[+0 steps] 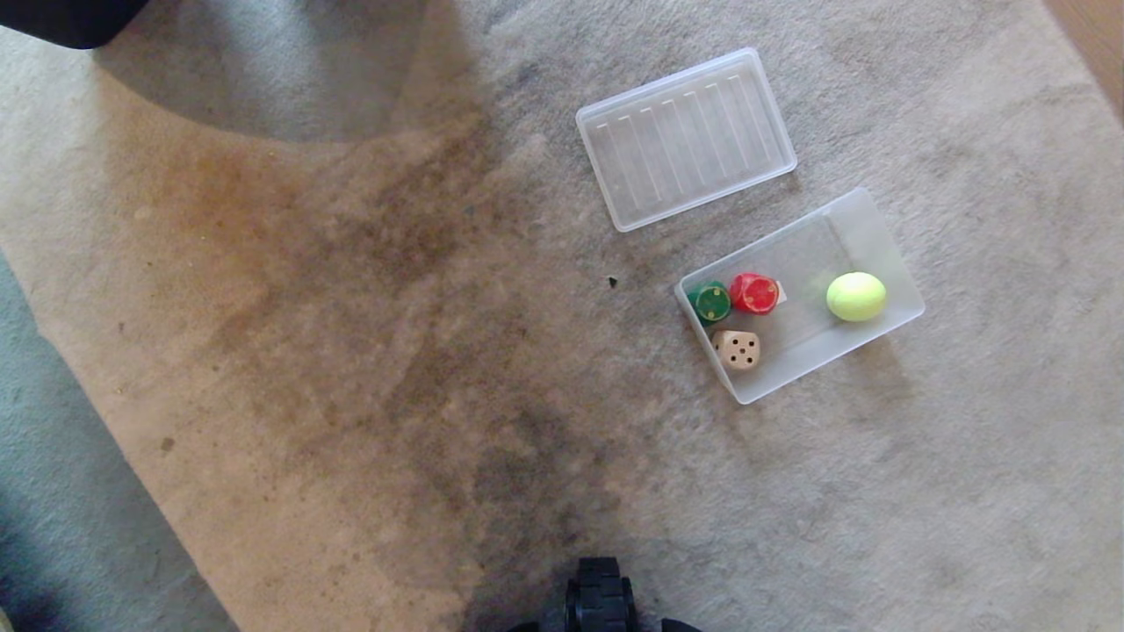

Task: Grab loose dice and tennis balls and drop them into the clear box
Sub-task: Pick up toys out of the box

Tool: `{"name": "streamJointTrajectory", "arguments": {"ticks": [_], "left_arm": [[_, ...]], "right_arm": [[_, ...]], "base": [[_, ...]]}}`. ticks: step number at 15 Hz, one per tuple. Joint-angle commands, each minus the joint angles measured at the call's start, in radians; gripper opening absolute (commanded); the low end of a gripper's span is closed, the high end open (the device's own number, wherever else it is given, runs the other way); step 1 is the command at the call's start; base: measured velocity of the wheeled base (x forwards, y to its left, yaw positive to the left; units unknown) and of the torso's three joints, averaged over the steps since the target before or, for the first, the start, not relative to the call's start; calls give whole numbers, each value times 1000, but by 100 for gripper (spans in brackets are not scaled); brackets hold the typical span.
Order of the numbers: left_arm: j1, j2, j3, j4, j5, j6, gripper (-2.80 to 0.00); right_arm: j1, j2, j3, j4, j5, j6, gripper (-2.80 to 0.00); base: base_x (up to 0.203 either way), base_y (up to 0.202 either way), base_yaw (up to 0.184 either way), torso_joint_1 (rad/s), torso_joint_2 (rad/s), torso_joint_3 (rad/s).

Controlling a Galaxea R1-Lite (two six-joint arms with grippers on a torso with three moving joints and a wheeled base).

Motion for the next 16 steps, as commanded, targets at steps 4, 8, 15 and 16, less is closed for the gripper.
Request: {"name": "streamJointTrajectory", "arguments": {"ticks": [4,8,15,16], "left_arm": [[0,0,2,0,1,0,-280],[0,0,2,0,1,0,-280],[0,0,2,0,1,0,-280],[0,0,2,0,1,0,-280]], "right_arm": [[0,2,0,2,0,-1,-280],[0,2,0,2,0,-1,-280],[0,2,0,2,0,-1,-280],[0,2,0,2,0,-1,-280]], "base": [[0,0,0,0,0,0],[0,0,0,0,0,0],[0,0,0,1,1,66],[0,0,0,2,5,195]]}}
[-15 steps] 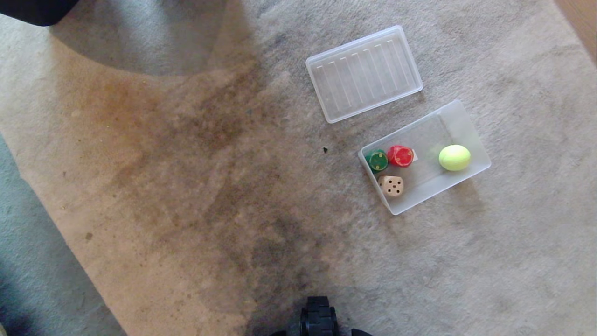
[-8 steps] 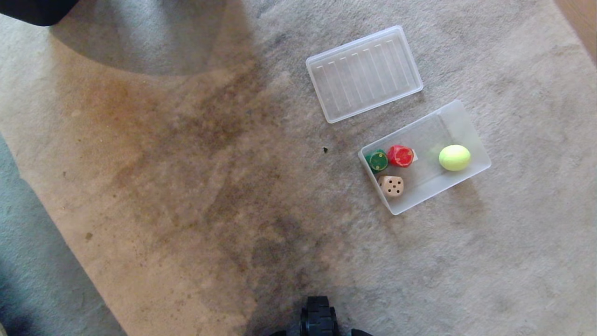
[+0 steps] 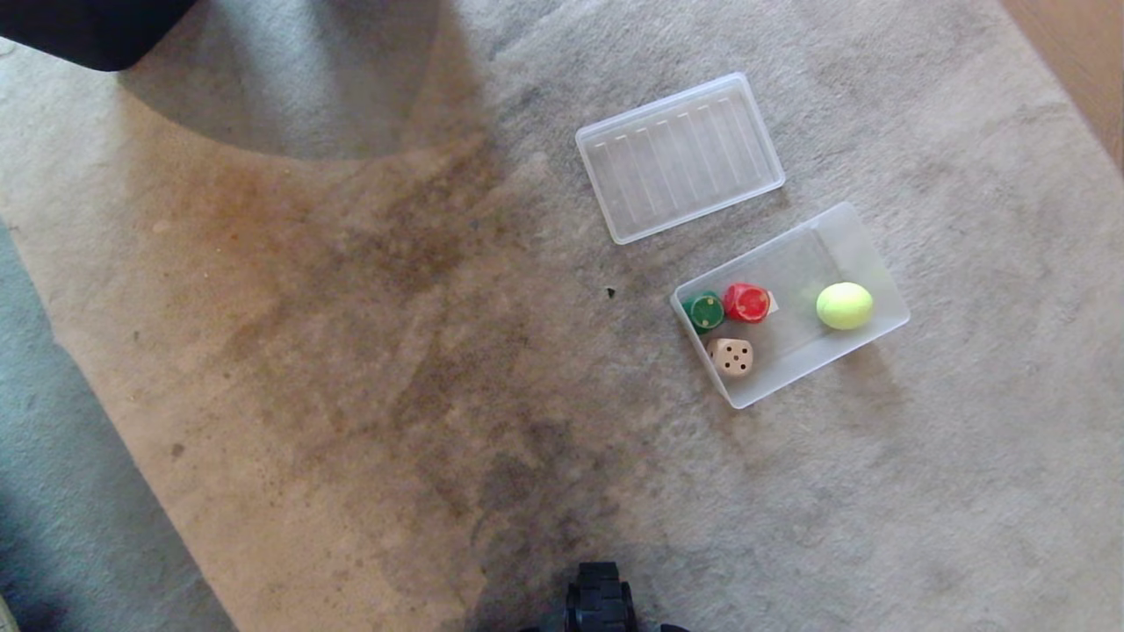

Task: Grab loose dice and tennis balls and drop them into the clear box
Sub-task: Pick up toys out of the box

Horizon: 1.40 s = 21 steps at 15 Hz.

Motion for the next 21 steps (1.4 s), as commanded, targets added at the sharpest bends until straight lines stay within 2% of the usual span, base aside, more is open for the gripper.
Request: {"name": "streamJointTrajectory", "arguments": {"ticks": [1,11,15,21], "left_arm": [[0,0,2,0,1,0,-280],[0,0,2,0,1,0,-280],[0,0,0,-2,1,0,-280],[0,0,2,-2,1,-2,-280]], "right_arm": [[0,4,0,1,1,-1,-280],[0,4,0,1,1,-1,-280],[6,-115,5,-13,2,-2,-280],[6,-115,5,-13,4,-2,-280]], "base": [[0,0,0,2,-1,189],[0,0,0,2,2,202],[0,0,0,4,3,204],[0,0,0,3,2,202]]}}
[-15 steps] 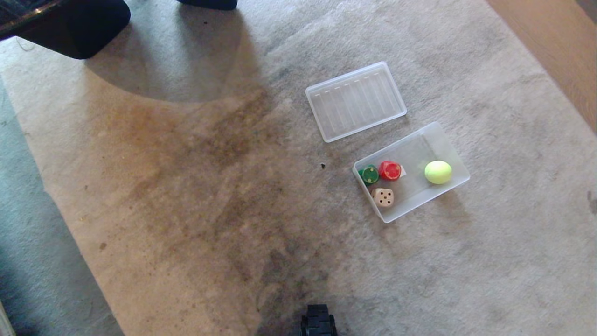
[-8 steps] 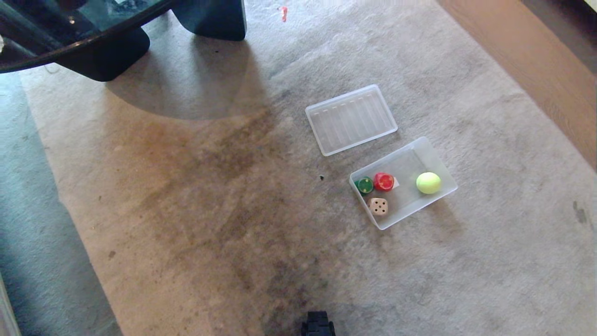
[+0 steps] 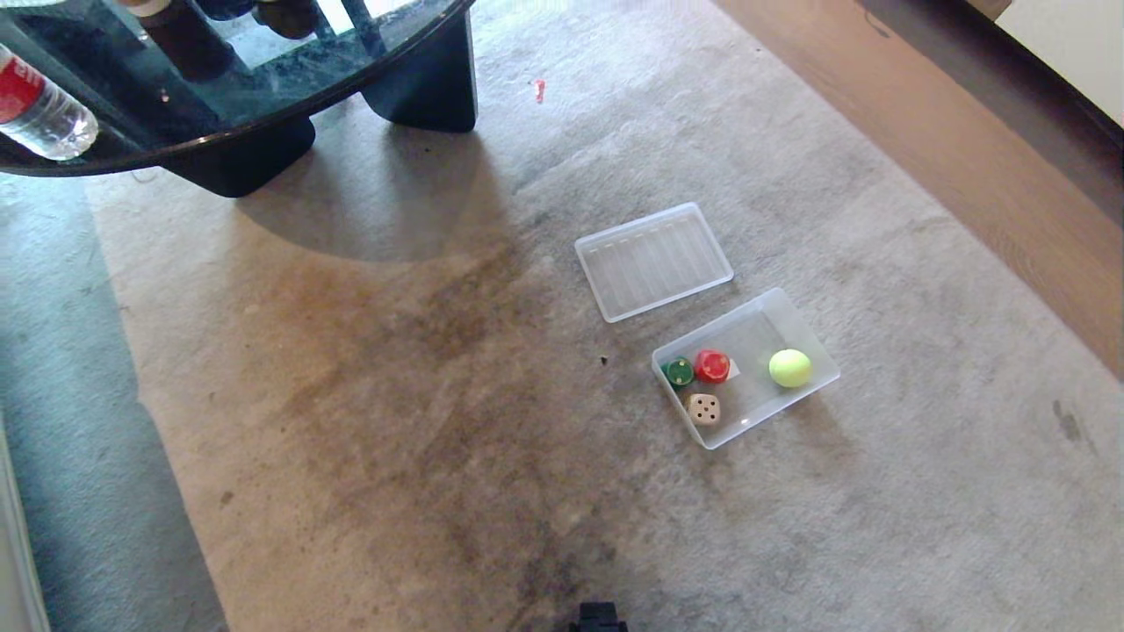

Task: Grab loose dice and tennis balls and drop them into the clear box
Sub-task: Pick up toys out of the box

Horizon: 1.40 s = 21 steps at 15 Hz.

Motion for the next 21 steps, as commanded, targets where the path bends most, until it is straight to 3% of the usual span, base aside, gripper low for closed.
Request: {"name": "streamJointTrajectory", "arguments": {"ticks": [1,21], "left_arm": [[0,0,2,0,0,-1,-280],[0,0,0,0,0,-2,-280]], "right_arm": [[0,-5,0,1,1,-1,-280],[0,-5,0,1,-1,-1,-280]], "base": [[0,0,0,2,-2,194],[0,0,0,2,1,203]]}}
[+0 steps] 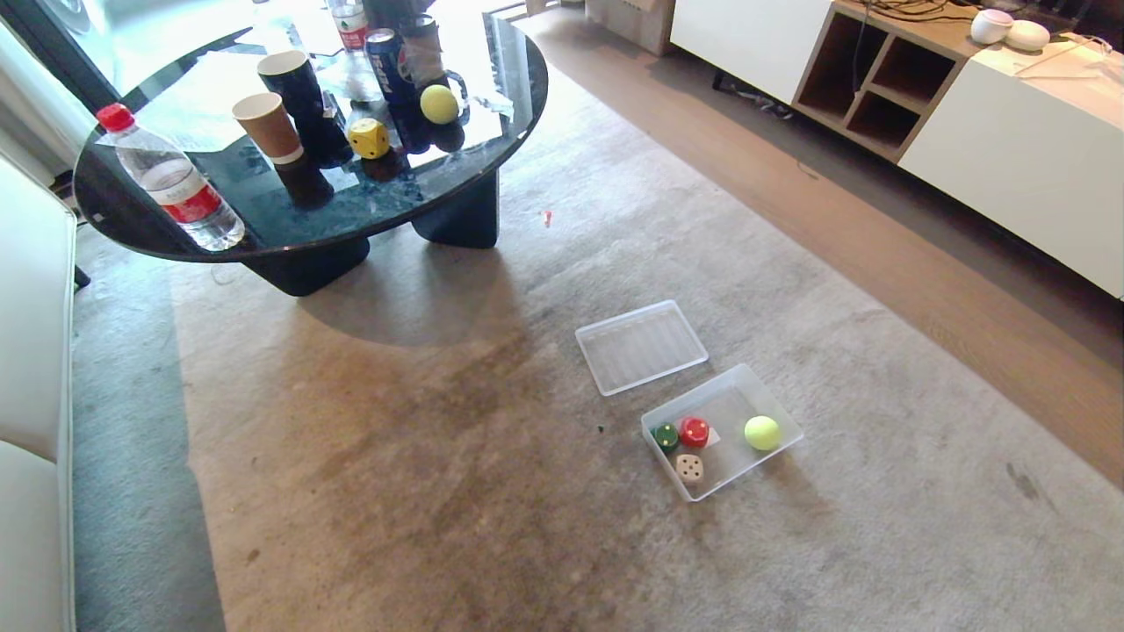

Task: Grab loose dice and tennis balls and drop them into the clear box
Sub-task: Pick up toys out of the box

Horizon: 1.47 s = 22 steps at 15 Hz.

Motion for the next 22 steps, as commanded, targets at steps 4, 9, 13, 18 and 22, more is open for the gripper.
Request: {"name": "streamJointTrajectory", "arguments": {"ticks": [4,9,13,18,22], "left_arm": [[0,0,2,-2,0,0,-280],[0,2,2,0,0,0,-280],[0,0,2,-2,0,0,-280],[0,0,2,-2,0,0,-280],[0,0,2,-2,0,0,-280]], "right_arm": [[0,0,0,1,0,0,-280],[0,0,0,1,0,0,-280],[0,0,0,1,0,0,-280],[0,0,2,1,-1,1,-280],[0,0,2,1,-1,1,-280]], "base": [[0,0,0,3,3,201],[0,0,0,2,3,207],[0,0,0,5,3,202],[0,0,0,3,3,204],[0,0,0,2,-2,205]]}}
